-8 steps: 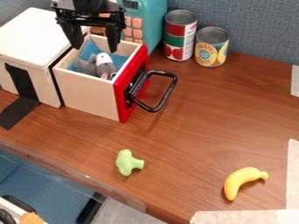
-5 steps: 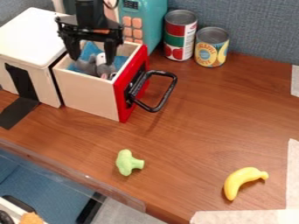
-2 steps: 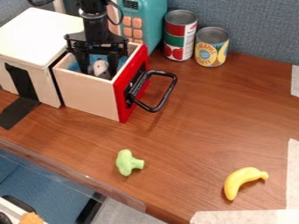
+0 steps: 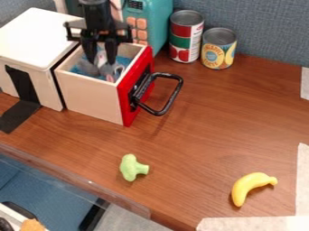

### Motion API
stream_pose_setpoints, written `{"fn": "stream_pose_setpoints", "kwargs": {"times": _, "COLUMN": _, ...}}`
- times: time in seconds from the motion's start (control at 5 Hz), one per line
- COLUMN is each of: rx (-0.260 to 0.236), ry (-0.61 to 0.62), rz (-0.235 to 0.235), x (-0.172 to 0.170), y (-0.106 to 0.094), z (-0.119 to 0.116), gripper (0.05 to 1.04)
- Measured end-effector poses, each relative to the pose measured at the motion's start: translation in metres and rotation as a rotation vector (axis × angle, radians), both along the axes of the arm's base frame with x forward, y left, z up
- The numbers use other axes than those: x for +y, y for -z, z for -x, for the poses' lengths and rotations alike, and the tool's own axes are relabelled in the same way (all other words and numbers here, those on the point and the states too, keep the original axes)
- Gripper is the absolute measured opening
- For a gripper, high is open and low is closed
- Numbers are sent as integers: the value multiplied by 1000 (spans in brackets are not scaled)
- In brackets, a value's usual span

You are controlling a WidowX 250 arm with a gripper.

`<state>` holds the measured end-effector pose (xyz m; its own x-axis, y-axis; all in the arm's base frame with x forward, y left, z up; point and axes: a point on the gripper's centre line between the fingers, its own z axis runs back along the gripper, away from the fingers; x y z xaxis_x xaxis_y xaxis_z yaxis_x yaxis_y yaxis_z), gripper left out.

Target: Take the gray rabbit doll out of the drawer and put it on the right bottom corner of the table

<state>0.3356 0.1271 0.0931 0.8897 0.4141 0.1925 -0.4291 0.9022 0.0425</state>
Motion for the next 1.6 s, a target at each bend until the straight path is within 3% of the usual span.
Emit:
{"fn": "stream_pose_setpoints", "kwargs": {"times": 0.2, "rx": -105, "ry": 56, "rz": 6, "x": -28, "y": -50, "z": -7, "gripper": 347}}
{"fn": "stream_pose_setpoints", "kwargs": {"times": 0.4, "rx": -187, "ry": 184, "rz": 80, "x": -72, "y": -81, "z": -5, "gripper": 297}}
{"fn": "stream_pose_setpoints", "kwargs": {"times": 0.6, "rx": -172, "ry": 353, "rz": 110, "x": -124, "y": -72, "z": 0, "gripper": 277}}
{"fn": "stream_pose_setpoints", "kwargs": {"times": 0.8, "rx": -102, "ry": 465, "rz": 104, "x": -172, "y": -45, "z": 1, "gripper": 277}}
{"fn": "stream_pose_setpoints", "kwargs": {"times": 1.0, "rx": 14, "ry": 504, "rz": 102, "x": -192, "y": -1, "z": 6, "gripper": 277}}
{"fn": "stream_pose_setpoints", "kwargs": {"times": 1.2, "rx": 60, "ry": 507, "rz": 103, "x": -200, "y": 26, "z": 11, "gripper": 313}}
{"fn": "stream_pose_setpoints", "kwargs": {"times": 1.4, "rx": 58, "ry": 451, "rz": 82, "x": -199, "y": 38, "z": 16, "gripper": 615}}
{"fn": "stream_pose_setpoints", "kwargs": {"times": 1.6, "rx": 18, "ry": 440, "rz": 36, "x": -197, "y": 24, "z": 21, "gripper": 915}}
